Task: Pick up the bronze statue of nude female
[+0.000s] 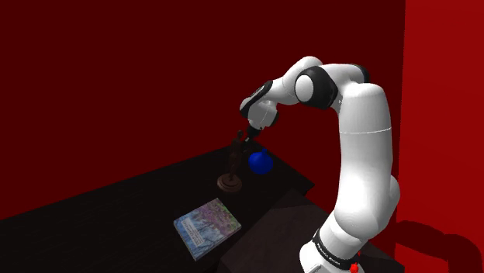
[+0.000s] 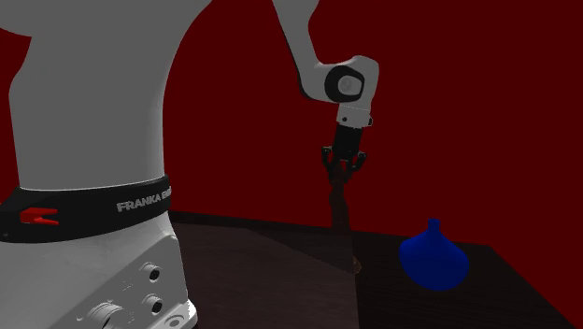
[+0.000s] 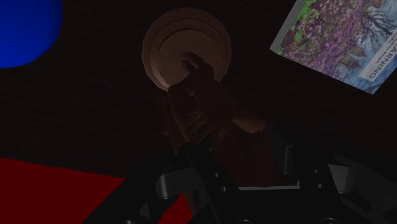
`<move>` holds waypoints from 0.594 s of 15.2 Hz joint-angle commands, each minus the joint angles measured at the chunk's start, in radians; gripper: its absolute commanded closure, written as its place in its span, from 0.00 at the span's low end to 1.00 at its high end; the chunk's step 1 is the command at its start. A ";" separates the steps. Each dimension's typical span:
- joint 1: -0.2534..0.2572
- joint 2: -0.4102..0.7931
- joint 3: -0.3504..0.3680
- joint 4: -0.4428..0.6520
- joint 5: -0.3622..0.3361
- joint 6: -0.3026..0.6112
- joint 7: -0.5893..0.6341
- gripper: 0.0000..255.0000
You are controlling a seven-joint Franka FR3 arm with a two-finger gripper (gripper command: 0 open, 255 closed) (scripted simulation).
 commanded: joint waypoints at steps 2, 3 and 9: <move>0.000 0.002 0.001 0.000 0.001 0.001 -0.001 1.00; 0.000 0.002 0.001 0.000 0.001 0.001 0.000 1.00; 0.004 -0.009 -0.004 -0.003 -0.006 -0.006 0.007 1.00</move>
